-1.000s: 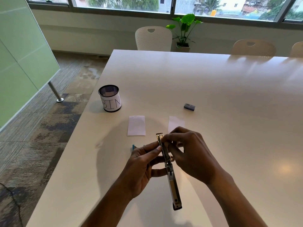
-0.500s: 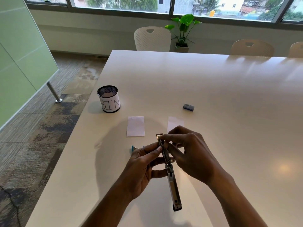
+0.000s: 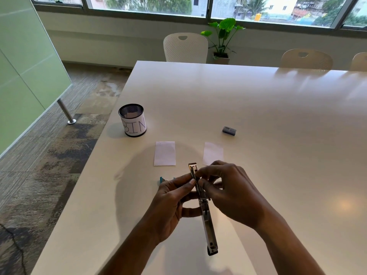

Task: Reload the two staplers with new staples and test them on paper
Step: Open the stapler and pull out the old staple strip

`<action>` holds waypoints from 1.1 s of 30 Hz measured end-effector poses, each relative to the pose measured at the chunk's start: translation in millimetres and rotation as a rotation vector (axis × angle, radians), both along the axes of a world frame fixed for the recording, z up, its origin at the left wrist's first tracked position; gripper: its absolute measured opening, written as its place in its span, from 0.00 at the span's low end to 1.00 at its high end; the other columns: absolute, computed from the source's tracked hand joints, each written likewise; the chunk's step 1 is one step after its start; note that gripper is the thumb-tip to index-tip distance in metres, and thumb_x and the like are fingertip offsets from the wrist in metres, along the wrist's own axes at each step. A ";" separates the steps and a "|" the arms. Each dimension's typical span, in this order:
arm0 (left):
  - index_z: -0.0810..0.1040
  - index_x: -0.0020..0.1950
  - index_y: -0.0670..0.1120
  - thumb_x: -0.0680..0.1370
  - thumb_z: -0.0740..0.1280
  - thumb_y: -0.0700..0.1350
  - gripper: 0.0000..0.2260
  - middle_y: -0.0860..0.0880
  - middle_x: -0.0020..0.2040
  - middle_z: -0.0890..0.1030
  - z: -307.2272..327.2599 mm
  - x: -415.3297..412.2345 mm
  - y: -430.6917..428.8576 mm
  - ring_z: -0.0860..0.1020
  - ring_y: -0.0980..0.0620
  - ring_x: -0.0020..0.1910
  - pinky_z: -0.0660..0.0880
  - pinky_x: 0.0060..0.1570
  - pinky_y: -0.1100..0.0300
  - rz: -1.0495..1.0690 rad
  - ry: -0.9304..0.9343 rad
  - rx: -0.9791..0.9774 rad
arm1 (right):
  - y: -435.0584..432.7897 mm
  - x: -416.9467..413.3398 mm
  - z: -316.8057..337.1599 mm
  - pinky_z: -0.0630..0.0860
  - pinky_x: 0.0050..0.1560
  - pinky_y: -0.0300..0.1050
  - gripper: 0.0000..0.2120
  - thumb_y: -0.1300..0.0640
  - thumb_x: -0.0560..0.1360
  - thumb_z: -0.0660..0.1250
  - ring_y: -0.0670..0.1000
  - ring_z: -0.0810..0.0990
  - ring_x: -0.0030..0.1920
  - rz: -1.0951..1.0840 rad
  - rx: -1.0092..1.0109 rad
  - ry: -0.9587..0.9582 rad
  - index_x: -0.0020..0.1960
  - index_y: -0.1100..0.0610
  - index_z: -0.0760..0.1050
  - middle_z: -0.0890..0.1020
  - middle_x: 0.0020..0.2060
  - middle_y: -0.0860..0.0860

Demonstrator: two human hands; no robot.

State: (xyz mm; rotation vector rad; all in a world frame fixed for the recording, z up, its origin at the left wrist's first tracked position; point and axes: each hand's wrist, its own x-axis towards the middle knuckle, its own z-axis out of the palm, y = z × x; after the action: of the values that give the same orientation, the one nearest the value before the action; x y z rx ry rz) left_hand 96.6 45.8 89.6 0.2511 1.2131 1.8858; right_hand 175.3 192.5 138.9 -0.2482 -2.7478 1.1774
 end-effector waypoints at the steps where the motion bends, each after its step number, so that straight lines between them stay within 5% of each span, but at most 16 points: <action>1: 0.81 0.60 0.43 0.77 0.63 0.42 0.13 0.40 0.53 0.84 0.3 -0.3 -0.2 0.84 0.44 0.50 0.82 0.41 0.45 0.002 -0.003 0.000 | 0.4 0.8 -0.2 0.82 0.51 0.39 0.10 0.59 0.79 0.68 0.43 0.80 0.49 -0.012 0.001 0.018 0.58 0.50 0.82 0.79 0.49 0.44; 5: 0.80 0.62 0.41 0.81 0.60 0.39 0.13 0.41 0.53 0.84 2.9 -2.4 -1.0 0.84 0.44 0.50 0.81 0.39 0.47 0.009 -0.033 0.017 | 4.7 0.3 -5.6 0.78 0.47 0.29 0.15 0.60 0.78 0.68 0.40 0.81 0.51 -0.120 -0.060 0.102 0.62 0.48 0.75 0.80 0.50 0.41; 14: 0.80 0.62 0.41 0.78 0.62 0.41 0.15 0.40 0.54 0.84 5.5 -2.1 -0.7 0.84 0.43 0.51 0.82 0.38 0.49 -0.011 -0.040 0.039 | 1.6 -3.5 -22.7 0.84 0.48 0.46 0.16 0.65 0.81 0.62 0.48 0.82 0.51 -0.189 -0.380 0.107 0.63 0.48 0.73 0.78 0.52 0.46; 23: 0.80 0.62 0.41 0.80 0.61 0.40 0.13 0.40 0.54 0.84 4.4 -2.5 -0.7 0.84 0.42 0.51 0.82 0.38 0.47 0.006 -0.028 0.020 | -3.3 0.5 -17.3 0.78 0.47 0.30 0.12 0.64 0.78 0.67 0.40 0.79 0.53 -0.136 -0.101 0.269 0.58 0.51 0.80 0.77 0.54 0.44; 33: 0.82 0.59 0.43 0.77 0.64 0.44 0.13 0.42 0.53 0.84 4.0 -0.3 -0.7 0.84 0.44 0.50 0.81 0.39 0.48 0.006 0.010 -0.009 | -6.6 -2.9 -7.3 0.81 0.49 0.38 0.12 0.61 0.78 0.68 0.43 0.80 0.50 -0.094 0.033 0.236 0.59 0.52 0.82 0.78 0.48 0.45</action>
State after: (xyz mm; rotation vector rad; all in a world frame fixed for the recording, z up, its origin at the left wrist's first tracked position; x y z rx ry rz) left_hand 96.3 45.1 93.6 0.2528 1.2298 1.8859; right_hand 172.4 185.9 131.6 -0.2167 -2.5199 1.0630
